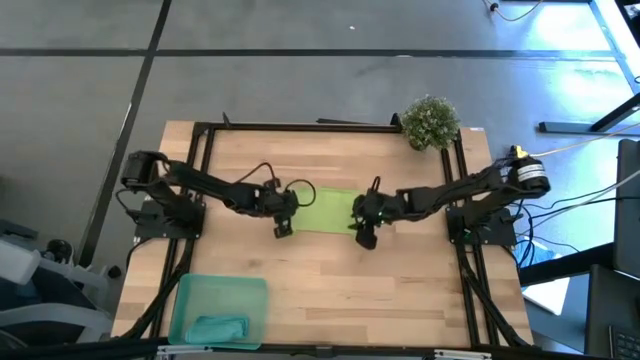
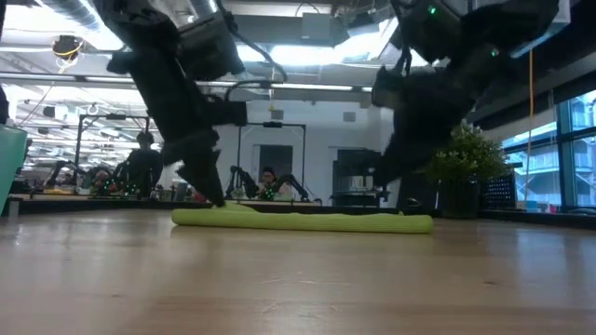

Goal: Roll microfiber towels into tight, uniform cylinder then place into a basket
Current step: Fold the yellow green microfiber towel

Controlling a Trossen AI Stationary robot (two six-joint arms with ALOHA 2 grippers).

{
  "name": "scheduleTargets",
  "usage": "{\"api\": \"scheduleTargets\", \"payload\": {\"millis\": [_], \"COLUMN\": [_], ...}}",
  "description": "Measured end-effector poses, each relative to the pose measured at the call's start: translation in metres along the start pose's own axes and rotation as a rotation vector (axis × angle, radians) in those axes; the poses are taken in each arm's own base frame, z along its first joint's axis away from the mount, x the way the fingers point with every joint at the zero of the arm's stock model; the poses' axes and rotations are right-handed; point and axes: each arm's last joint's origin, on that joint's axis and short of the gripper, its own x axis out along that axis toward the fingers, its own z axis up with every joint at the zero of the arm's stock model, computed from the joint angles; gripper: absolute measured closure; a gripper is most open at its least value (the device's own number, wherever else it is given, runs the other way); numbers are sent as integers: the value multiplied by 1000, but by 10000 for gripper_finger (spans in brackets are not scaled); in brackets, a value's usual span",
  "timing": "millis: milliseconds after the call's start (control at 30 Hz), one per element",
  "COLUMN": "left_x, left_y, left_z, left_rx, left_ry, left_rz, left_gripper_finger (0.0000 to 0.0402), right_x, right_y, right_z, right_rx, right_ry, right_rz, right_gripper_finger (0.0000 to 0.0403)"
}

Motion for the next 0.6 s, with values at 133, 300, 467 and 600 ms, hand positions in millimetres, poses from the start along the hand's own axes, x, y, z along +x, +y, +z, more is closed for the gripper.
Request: {"api": "scheduleTargets", "payload": {"millis": [133,300,467,600], "left_x": [16,17,8,3], "left_y": [-8,-12,-26,-42], "left_z": [-4,-5,-9,-12], "left_rx": [81,59,33,71], "left_ry": [31,42,65,70], "left_rz": [-13,-37,-181,-293], "left_gripper_finger": [320,320,320,320], "right_x": [22,40,42,40], "right_y": [3,-2,-12,-21], "right_z": [-14,-23,-22,-19], "right_rx": [14,32,33,-13], "right_ry": [73,116,108,89], "right_rz": [-12,-47,-111,-183], "right_gripper_finger": [219,219,219,219]}}
